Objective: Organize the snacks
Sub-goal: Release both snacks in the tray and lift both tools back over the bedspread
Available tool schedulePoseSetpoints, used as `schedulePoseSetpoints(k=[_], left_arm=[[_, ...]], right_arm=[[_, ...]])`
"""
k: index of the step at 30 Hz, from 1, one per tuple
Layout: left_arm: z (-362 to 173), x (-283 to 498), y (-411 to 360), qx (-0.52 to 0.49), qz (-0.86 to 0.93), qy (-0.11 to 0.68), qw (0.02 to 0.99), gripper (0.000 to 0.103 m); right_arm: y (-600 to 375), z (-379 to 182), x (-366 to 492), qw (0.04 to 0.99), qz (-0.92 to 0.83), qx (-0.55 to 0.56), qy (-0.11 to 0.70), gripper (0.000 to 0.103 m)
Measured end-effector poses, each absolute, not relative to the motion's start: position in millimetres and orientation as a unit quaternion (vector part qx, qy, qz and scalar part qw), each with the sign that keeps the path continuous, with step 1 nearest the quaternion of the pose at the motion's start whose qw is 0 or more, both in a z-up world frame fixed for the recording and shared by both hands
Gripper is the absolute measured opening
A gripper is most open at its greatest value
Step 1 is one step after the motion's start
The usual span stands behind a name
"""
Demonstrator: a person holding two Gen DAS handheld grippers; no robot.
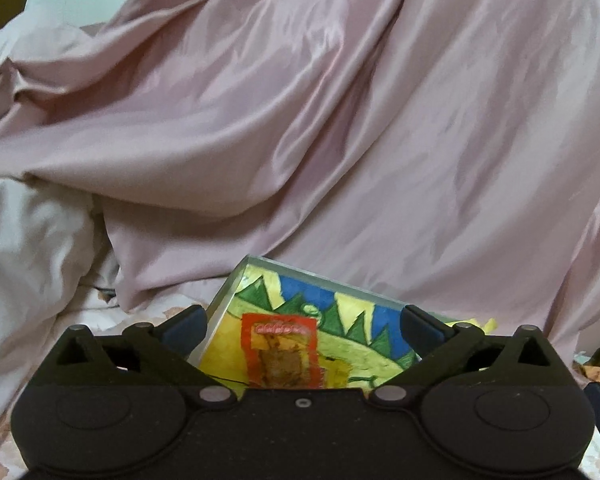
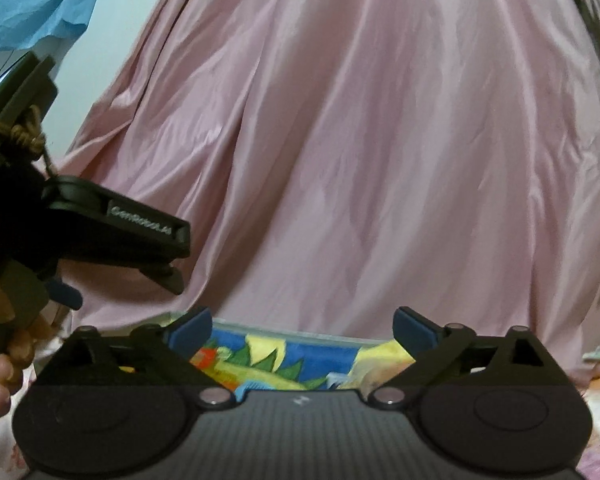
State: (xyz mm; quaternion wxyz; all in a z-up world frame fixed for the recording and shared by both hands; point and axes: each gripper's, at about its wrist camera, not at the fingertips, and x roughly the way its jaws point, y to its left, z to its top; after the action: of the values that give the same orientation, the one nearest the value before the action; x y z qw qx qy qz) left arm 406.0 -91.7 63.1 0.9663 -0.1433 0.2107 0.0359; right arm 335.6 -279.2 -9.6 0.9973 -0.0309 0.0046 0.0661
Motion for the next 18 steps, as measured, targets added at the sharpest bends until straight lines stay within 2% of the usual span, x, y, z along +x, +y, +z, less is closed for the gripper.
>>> schedulePoseSetpoints(k=[18], left_arm=[[104,304,-98,-0.140,0.027,0.178,0.974,0.102]], right_arm=[[-320,46,255,1.000,0.022,0.018,0.008,0.103]])
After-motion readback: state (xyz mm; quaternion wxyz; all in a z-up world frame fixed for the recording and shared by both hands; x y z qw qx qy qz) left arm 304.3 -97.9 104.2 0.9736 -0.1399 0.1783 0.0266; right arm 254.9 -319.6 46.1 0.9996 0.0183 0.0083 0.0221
